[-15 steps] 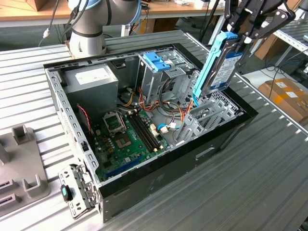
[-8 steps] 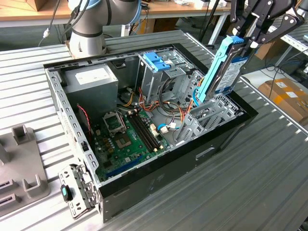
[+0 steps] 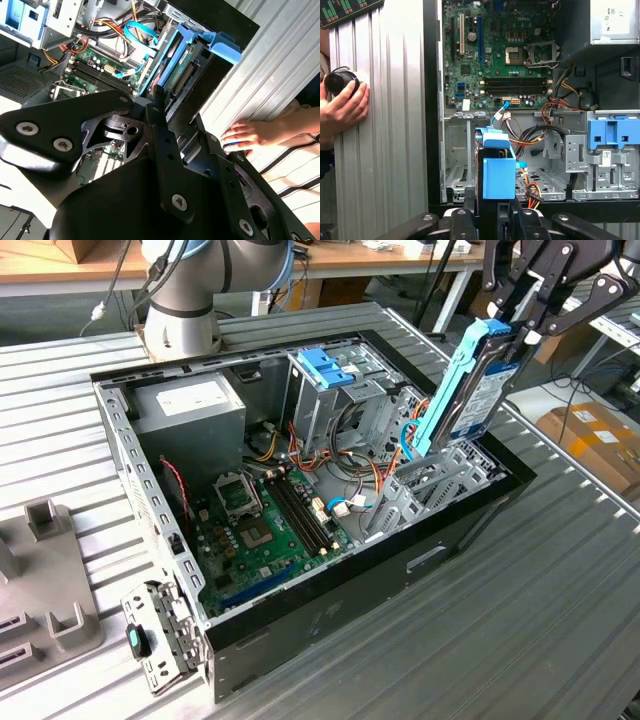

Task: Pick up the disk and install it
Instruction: 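Pick up the disk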

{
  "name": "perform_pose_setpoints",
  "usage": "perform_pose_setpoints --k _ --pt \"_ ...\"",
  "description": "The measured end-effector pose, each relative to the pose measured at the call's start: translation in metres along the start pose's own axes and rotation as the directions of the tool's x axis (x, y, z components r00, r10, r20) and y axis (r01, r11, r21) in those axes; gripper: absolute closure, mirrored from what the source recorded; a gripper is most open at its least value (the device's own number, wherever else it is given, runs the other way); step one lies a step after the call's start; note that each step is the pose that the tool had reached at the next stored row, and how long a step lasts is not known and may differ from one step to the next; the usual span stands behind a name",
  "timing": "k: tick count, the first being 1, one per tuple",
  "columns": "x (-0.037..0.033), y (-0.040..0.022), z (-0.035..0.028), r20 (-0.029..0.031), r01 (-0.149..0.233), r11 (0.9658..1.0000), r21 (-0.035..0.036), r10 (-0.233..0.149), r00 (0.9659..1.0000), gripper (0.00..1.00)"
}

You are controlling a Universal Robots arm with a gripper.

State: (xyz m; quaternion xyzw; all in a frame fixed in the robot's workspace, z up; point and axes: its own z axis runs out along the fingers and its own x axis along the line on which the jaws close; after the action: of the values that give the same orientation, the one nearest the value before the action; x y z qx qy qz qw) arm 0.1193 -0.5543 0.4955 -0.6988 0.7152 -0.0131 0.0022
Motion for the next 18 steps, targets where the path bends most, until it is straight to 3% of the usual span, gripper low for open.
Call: perform_pose_setpoints --k 5,18 --pt "0.0038 0.0019 0.0102 0.0002 0.000 1.0000 0.0043 0.000 1.0000 0.65" --pt "0.0100 0.0102 0.0251 0.0002 0.001 1.0000 0.0045 -0.001 1.0000 0.65"
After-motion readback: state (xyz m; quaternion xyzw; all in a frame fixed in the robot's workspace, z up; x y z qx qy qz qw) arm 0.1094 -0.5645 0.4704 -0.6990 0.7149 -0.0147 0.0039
